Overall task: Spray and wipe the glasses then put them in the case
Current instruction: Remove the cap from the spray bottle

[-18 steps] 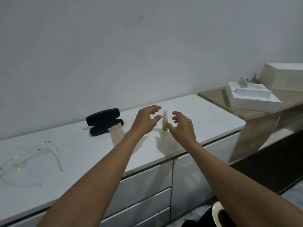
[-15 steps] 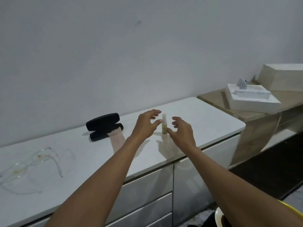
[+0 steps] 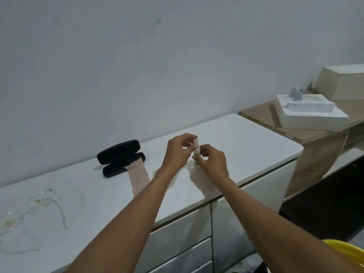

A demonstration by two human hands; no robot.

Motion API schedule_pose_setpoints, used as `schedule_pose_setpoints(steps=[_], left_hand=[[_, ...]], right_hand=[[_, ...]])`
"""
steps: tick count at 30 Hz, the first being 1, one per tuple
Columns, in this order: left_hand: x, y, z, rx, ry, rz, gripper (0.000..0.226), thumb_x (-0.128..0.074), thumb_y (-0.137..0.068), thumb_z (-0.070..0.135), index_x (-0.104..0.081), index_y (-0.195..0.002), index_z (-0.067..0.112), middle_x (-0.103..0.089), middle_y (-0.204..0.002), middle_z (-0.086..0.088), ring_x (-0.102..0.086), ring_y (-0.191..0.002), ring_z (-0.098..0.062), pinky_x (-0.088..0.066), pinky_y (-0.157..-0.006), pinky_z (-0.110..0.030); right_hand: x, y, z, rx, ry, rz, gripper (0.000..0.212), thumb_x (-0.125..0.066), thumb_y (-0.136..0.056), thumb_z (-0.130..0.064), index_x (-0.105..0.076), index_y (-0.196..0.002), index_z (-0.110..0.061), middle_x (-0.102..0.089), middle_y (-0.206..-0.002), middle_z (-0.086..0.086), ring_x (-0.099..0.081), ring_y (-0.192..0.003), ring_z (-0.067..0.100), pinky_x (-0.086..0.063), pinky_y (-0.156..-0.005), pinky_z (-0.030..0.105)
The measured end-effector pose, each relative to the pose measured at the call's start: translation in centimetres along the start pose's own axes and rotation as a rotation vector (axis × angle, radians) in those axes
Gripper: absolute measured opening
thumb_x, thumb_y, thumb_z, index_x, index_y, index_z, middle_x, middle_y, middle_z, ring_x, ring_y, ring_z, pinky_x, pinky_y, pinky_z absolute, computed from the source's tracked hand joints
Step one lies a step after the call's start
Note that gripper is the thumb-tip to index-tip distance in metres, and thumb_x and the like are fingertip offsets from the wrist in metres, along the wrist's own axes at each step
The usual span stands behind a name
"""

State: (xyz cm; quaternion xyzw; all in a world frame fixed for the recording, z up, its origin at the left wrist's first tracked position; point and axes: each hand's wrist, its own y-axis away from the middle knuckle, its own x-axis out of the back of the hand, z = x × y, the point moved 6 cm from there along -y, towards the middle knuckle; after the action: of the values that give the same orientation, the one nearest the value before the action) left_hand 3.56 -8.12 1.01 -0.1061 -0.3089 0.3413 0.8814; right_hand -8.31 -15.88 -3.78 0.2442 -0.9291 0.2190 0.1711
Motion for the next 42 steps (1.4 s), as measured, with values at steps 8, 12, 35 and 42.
schedule_pose_setpoints(steps=[8,12,35,42], left_hand=[[-0.1,-0.5,0.3,-0.002,-0.008,0.044,0.02,-0.07,-0.087,0.002,-0.076,-0.102,0.014,-0.076,-0.094,0.002,-0.071,-0.089,-0.009,-0.053,-0.079,-0.013],[0.0,-0.6,0.4,0.022,0.016,0.08,0.021,-0.068,-0.088,0.001,-0.076,-0.104,0.014,-0.076,-0.094,0.002,-0.072,-0.09,-0.009,-0.054,-0.082,-0.016],[0.7,-1.1,2.0,-0.029,0.083,0.177,0.014,-0.072,-0.088,0.005,-0.075,-0.101,0.011,-0.075,-0.09,0.005,-0.069,-0.081,-0.001,-0.053,-0.076,-0.011],[1.0,-0.2,-0.2,0.018,0.088,0.215,0.015,-0.074,-0.088,0.01,-0.074,-0.103,0.012,-0.073,-0.089,0.009,-0.066,-0.077,0.008,-0.051,-0.074,-0.008]], right_hand=[[-0.3,-0.5,0.0,-0.026,0.001,-0.016,0.015,-0.07,-0.09,-0.026,-0.069,-0.102,-0.018,-0.076,-0.085,-0.006,-0.073,-0.083,0.011,-0.055,-0.081,0.032],[-0.1,-0.5,-0.6,-0.007,0.025,0.001,0.013,-0.064,-0.095,-0.03,-0.068,-0.098,-0.018,-0.068,-0.069,-0.018,-0.068,-0.077,0.005,-0.045,-0.067,0.022],[0.8,-0.8,-1.0,0.054,0.089,0.085,0.009,-0.068,-0.092,-0.022,-0.067,-0.098,-0.016,-0.073,-0.077,-0.003,-0.069,-0.074,0.021,-0.056,-0.074,0.041],[1.2,-0.5,0.0,0.041,0.095,0.14,0.017,-0.061,-0.098,-0.033,-0.066,-0.105,-0.018,-0.075,-0.089,-0.003,-0.071,-0.081,0.019,-0.057,-0.077,0.041]])
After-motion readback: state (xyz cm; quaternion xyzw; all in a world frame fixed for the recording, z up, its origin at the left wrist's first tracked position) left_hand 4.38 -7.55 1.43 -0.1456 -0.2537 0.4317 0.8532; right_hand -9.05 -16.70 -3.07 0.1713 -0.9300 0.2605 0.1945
